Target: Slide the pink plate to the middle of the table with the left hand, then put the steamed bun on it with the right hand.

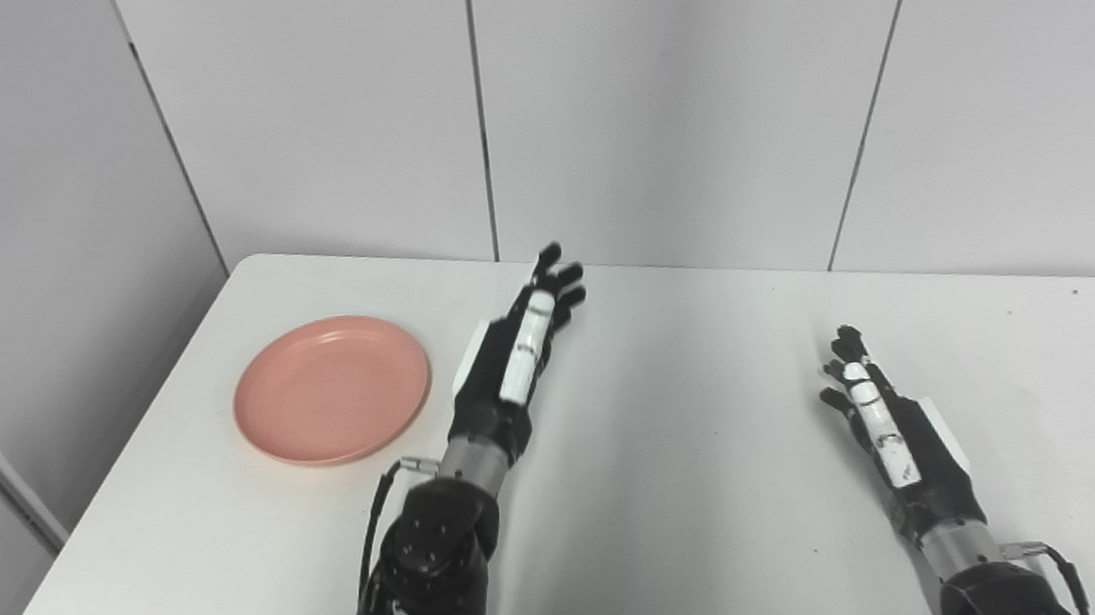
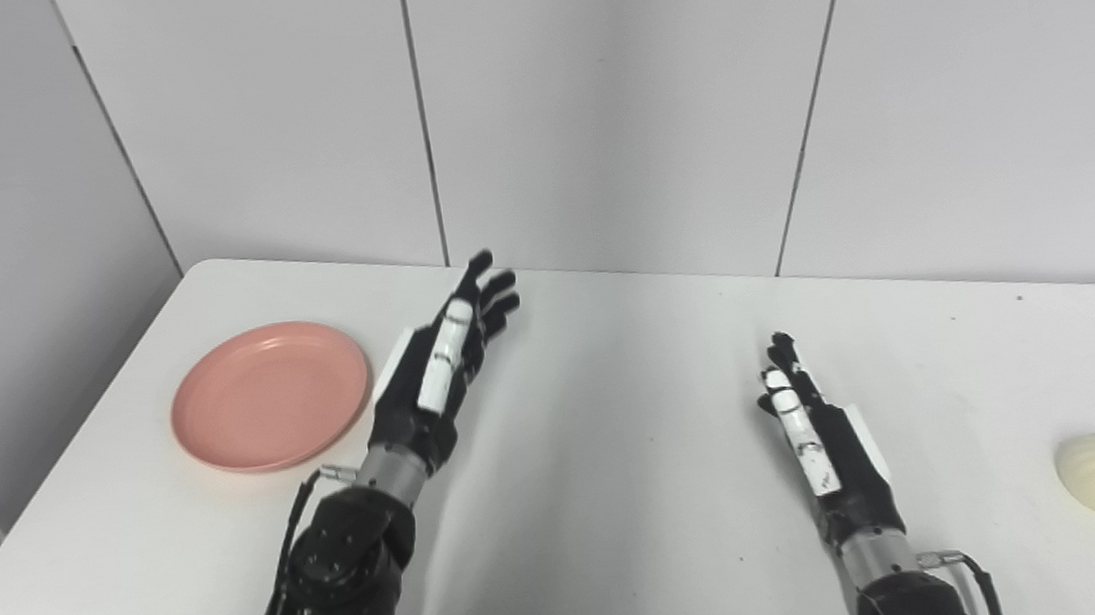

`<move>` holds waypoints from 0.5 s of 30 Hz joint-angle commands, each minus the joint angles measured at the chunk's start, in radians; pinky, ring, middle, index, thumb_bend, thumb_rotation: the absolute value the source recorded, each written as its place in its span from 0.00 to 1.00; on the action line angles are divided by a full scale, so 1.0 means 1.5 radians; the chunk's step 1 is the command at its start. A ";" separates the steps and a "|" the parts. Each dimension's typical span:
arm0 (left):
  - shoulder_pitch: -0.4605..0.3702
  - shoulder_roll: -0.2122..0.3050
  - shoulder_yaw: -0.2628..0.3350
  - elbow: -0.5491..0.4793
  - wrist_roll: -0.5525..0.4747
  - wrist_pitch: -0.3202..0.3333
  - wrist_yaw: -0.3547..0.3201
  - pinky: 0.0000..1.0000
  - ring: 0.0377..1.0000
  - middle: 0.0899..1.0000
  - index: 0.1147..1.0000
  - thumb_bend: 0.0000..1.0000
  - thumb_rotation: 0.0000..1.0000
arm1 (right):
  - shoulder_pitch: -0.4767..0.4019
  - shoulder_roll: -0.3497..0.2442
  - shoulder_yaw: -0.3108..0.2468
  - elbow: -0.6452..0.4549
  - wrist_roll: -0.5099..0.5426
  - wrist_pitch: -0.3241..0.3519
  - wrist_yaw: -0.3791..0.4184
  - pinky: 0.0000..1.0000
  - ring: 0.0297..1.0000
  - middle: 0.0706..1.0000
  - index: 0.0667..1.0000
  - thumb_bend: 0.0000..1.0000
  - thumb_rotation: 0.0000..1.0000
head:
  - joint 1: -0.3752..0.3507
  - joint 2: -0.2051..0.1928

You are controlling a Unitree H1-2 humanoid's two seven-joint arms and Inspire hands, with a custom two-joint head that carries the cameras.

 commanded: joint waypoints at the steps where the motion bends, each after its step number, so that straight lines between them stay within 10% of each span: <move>1: -0.024 0.004 0.013 -0.051 -0.002 0.002 0.011 0.99 0.93 0.93 0.94 0.62 1.00 | 0.002 -0.010 -0.007 0.017 0.002 0.008 0.004 1.00 0.99 1.00 1.00 0.19 1.00 | 0.002 0.000; 15: -0.024 0.014 0.085 -0.190 -0.014 0.057 0.047 0.98 0.92 0.93 0.93 0.55 1.00 | 0.005 -0.018 -0.011 0.015 0.011 0.005 0.014 1.00 0.99 1.00 1.00 0.19 1.00 | 0.026 -0.007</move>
